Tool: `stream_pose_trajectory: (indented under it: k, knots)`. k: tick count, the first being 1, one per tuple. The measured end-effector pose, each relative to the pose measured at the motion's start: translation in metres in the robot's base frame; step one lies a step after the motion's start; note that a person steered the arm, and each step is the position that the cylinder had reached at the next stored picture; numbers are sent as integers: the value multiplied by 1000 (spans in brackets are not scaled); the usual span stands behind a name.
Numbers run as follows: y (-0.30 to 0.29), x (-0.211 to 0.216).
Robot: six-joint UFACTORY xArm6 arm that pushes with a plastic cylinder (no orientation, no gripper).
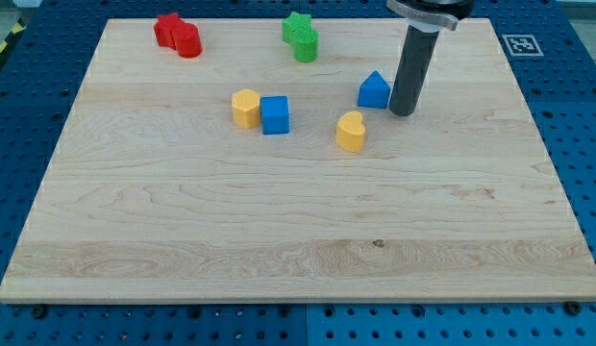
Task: Push the blue triangle towards the top center
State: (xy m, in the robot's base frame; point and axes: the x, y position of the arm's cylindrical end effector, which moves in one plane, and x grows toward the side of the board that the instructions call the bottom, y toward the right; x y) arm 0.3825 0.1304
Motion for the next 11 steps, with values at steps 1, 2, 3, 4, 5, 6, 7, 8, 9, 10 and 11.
stream_pose_trajectory:
  k: [1,2,3,4,5,6,7,8,9,10,11]
  knots:
    - [-1,0]
    - [-8,8]
    - [-17,8]
    - [-17,8]
    - [-23,4]
    - [-25,0]
    - [-27,-2]
    - [-29,-3]
    - [-30,-10]
    - [-34,-27]
    - [-38,-49]
